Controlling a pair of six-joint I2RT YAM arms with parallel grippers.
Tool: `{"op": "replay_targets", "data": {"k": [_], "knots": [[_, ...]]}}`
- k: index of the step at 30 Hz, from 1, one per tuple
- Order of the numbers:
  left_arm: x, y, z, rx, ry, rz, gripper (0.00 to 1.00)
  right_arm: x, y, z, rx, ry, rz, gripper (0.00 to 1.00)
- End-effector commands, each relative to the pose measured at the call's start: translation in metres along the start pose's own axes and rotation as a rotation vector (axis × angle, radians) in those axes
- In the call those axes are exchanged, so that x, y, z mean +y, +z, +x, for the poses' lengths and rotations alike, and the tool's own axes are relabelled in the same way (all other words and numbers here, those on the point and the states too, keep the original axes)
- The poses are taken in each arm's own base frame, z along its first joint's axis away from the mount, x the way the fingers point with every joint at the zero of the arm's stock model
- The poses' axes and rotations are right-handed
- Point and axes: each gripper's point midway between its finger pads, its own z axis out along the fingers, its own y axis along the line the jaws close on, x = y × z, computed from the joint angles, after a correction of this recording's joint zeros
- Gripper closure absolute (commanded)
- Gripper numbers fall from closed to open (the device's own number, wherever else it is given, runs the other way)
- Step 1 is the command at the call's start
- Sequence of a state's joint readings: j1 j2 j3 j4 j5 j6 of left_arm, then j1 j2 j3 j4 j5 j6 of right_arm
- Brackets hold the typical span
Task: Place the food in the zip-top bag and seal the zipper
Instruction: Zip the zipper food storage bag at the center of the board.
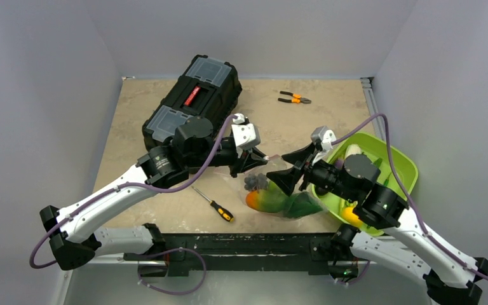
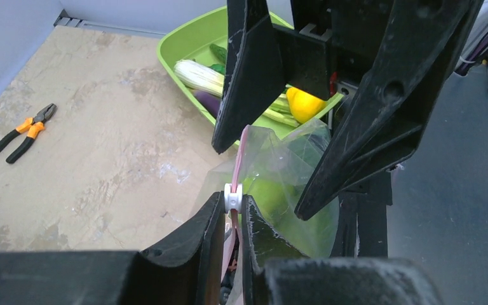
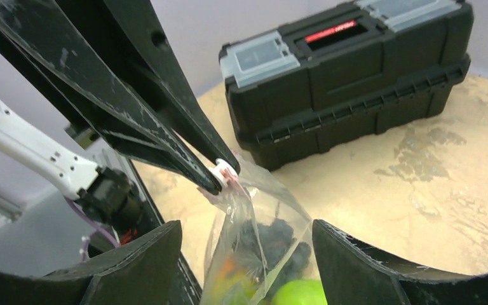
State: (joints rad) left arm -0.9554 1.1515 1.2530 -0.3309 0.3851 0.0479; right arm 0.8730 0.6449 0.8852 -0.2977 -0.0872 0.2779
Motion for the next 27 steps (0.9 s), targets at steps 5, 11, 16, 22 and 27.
{"op": "replay_targets", "data": {"k": [5,11,16,22,27], "knots": [[-0.004,-0.01,-0.031,-0.091,0.041,0.011,1.0,0.01,0.012,0.003,-0.009,-0.077,-0.089,0.25],[-0.006,-0.01,-0.031,-0.092,0.042,0.025,1.0,0.02,0.026,0.001,-0.041,-0.104,-0.16,0.37],[-0.007,-0.011,-0.032,-0.094,0.044,0.029,1.0,0.023,0.033,0.005,-0.046,-0.113,-0.193,0.36],[-0.008,-0.012,-0.033,-0.099,0.046,0.032,1.0,0.014,0.041,0.014,-0.023,-0.117,-0.155,0.25],[-0.009,-0.013,-0.035,-0.104,0.049,0.033,1.0,-0.002,0.043,0.021,-0.028,-0.115,-0.077,0.2]]}}
